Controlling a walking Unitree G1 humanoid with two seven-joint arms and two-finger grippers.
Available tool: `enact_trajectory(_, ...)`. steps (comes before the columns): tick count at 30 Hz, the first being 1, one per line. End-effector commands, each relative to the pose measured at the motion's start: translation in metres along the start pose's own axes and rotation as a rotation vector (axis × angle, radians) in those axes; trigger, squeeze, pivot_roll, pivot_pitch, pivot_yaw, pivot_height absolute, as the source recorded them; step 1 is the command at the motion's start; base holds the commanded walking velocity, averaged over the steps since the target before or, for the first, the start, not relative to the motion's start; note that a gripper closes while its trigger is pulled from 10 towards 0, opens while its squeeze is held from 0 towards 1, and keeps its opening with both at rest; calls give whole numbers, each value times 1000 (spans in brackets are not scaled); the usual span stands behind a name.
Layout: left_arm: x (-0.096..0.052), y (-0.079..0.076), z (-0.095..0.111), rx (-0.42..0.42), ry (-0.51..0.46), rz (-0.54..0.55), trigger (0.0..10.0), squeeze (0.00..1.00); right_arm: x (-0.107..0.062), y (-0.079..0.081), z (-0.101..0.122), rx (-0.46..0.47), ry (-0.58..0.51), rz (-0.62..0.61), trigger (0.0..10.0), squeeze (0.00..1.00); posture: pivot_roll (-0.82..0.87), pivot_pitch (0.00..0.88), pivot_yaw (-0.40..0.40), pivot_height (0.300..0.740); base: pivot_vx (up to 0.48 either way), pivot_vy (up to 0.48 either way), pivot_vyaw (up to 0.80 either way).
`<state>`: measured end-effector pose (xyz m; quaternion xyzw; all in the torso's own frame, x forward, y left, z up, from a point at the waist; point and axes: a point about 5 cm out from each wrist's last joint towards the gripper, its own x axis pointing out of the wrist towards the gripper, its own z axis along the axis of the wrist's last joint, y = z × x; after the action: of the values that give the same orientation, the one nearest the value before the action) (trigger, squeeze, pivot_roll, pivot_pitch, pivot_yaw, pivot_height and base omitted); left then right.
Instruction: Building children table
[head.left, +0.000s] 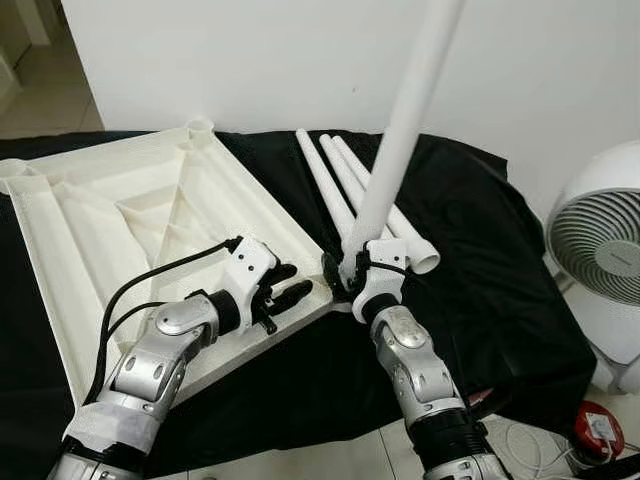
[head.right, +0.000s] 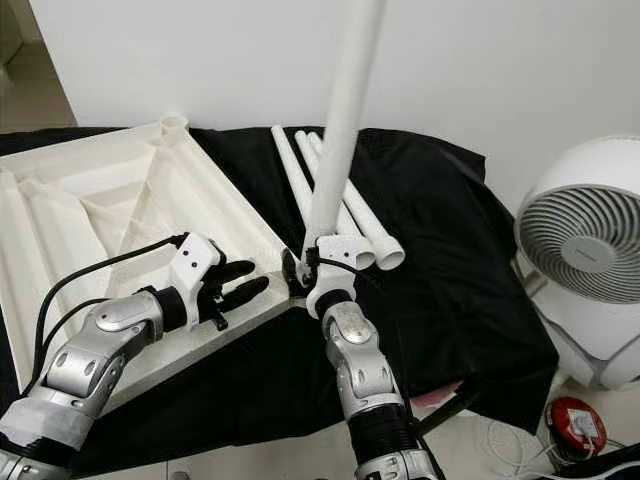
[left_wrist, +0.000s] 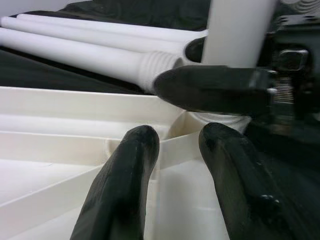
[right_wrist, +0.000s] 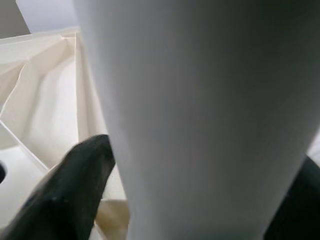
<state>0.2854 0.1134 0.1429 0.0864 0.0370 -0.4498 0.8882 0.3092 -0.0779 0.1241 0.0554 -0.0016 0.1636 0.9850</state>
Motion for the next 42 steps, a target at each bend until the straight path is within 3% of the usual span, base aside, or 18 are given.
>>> enact_trajectory(1,1,1,-2,11,8,34,10000,0,0,-3,5,-6,-4,74,10000,463,5,0,-83,740,0,0,0)
enact_trajectory(2,1,1,-2,11,8,34,10000,0,0,-3,5,-6,-4,74,10000,463,5,0,-83,740,0,0,0)
enact_trajectory(3,1,1,-2,11,7,32,10000,0,0,-6,7,-44,-11,138,10000,0,4,0,-84,740,0,0,0)
enact_trajectory(4,1,1,-2,11,7,32,10000,0,0,-6,7,-44,-11,138,10000,0,4,0,-84,740,0,0,0)
enact_trajectory(7,-1,-5,-1,12,4,-2,10000,0,-1,-18,10,-139,-9,293,10000,0,11,0,-88,740,0,0,0)
enact_trajectory(12,-4,-15,-3,17,14,-70,10000,0,0,-32,14,-216,13,395,10000,0,17,0,-89,740,0,0,0)
enact_trajectory(20,-10,-24,-4,17,22,-149,10000,0,3,-40,14,-242,58,484,10000,0,22,0,-88,740,0,0,0)
enact_trajectory(21,-12,-26,-4,21,25,-164,10000,0,3,-41,12,-240,73,509,4863,0,25,0,-88,740,0,0,0)
enact_trajectory(22,-12,-26,-4,21,25,-164,10000,0,3,-41,12,-240,73,509,4863,0,25,0,-88,740,0,0,0)
enact_trajectory(23,-13,-27,-4,25,27,-175,10000,0,4,-41,10,-236,82,531,0,0,30,0,-89,740,0,0,0)
enact_trajectory(32,-18,-26,-3,37,31,-196,10000,0,8,-19,2,-160,84,586,0,0,42,0,-86,740,0,0,0)
enact_trajectory(40,-20,-22,-4,35,38,-181,10000,0,7,-4,-2,-144,63,475,0,0,36,0,-82,740,0,0,0)
enact_trajectory(41,-20,-22,-5,33,38,-182,10000,0,5,-3,-2,-142,56,426,1843,0,30,0,-80,740,0,0,0)
enact_trajectory(42,-20,-22,-5,33,38,-182,10000,0,5,-3,-2,-142,56,426,1843,0,30,0,-80,740,0,0,0)
